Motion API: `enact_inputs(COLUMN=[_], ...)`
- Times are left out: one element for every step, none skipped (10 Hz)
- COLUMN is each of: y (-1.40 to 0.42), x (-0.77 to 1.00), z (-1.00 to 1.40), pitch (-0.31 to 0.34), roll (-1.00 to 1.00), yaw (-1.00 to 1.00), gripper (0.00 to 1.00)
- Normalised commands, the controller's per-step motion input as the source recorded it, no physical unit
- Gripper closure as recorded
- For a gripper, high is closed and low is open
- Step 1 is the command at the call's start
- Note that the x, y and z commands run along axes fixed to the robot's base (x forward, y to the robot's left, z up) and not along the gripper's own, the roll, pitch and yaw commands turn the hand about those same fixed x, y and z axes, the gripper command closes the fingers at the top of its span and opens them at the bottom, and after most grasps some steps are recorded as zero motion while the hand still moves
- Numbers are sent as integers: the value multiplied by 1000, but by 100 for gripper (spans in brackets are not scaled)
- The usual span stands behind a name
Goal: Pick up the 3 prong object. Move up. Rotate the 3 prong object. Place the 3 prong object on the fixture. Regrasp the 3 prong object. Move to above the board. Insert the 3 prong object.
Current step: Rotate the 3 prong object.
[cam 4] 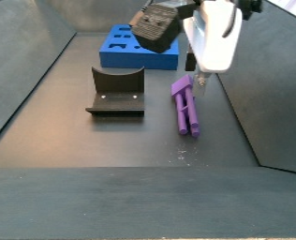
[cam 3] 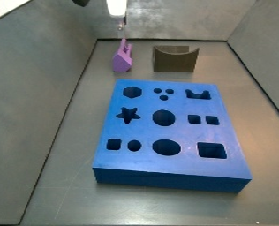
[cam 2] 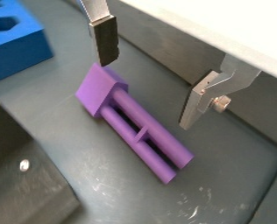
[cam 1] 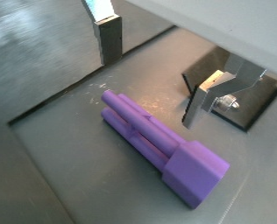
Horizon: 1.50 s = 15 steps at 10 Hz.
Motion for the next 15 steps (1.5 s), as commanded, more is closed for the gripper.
enact_inputs(y=[-1, -1, -1, -1, -1, -1, -1, -1, -1, -1, -1, -1, -1, -1, -1], x=[35, 35, 35, 35, 35, 35, 35, 35, 35, 35, 35, 35, 35, 35, 35], z=[-26, -26, -26, -26, -26, -26, -26, -26, -26, -26, -26, -26, -26, -26, -26], pitch=[-11, -11, -11, -12, -13, -14, -14, -15, -16, -18, -19, -20, -23, -26, -28], roll=[2, 2, 2, 2, 2, 2, 2, 2, 2, 3, 3, 3, 3, 4, 4], yaw=[1000, 1000, 1000, 1000, 1000, 1000, 1000, 1000, 1000, 1000, 1000, 1000, 1000, 1000, 1000], gripper=[0, 0, 0, 0, 0, 0, 0, 0, 0, 0, 0, 0, 0, 0, 0])
